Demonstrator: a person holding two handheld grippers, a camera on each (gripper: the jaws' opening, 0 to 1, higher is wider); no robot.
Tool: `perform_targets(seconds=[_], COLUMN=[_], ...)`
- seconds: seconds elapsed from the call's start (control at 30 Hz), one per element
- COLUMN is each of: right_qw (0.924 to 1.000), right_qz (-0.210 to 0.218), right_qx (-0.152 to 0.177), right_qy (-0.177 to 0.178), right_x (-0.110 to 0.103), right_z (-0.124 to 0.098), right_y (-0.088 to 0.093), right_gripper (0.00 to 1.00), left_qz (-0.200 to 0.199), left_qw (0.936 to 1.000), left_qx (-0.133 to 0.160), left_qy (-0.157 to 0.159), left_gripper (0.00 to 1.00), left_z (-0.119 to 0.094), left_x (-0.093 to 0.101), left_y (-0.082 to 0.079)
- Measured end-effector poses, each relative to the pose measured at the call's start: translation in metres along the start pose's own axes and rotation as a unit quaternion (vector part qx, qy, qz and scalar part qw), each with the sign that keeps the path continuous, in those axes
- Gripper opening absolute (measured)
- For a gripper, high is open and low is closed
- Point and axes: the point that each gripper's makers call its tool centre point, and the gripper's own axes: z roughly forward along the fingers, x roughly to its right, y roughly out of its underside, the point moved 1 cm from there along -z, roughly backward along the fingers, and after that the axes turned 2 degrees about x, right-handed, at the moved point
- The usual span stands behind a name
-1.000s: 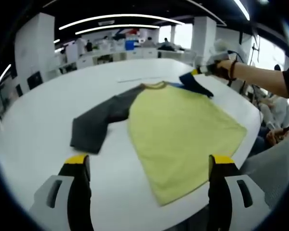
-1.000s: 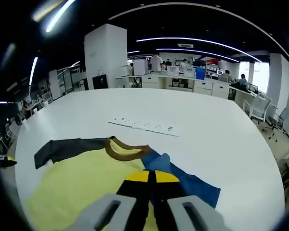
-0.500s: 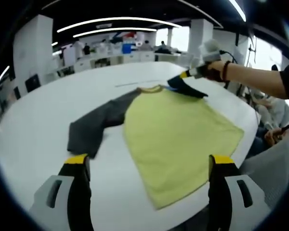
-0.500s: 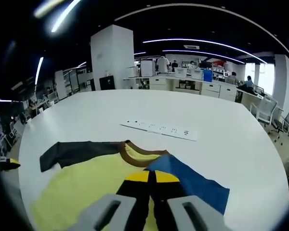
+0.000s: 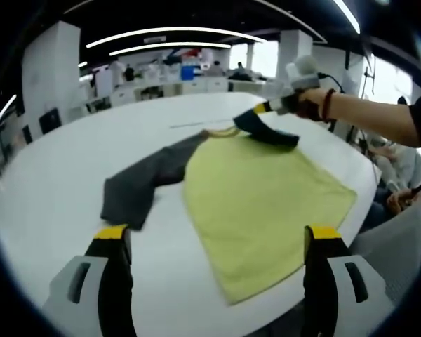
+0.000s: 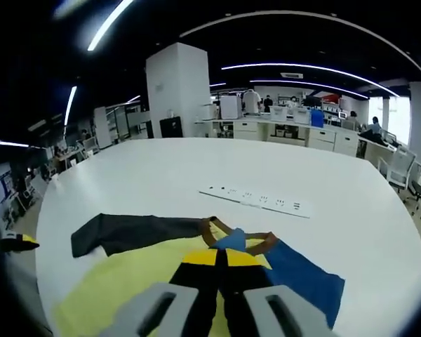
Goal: Fold the garment on the visible template until the final outline fits inside the template.
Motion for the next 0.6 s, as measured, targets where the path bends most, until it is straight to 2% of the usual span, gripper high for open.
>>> perform_targets(seconds=[0.3,0.6], right_qw=[0.9994,0.9963], right_qz=[-0.014,-0.049], right_qx=[0.012,0.009], right_qy=[-0.031,-0.071], right_x=[-0.024,-0.05], right_z=[0.004,0.006], right_y=[-0.003,0.006], right_gripper=[0.0,0.0], left_qz=[-0.001,-0.003], left_qw=[1.0,1.0], left_qx=[-0.002,-0.007], left_qy=[0.001,-0.004], left_gripper=[0.99,0.99], left_z=[0.001,0.0], left_x=[-0.001,-0.004], left_y=[0.002,0.006])
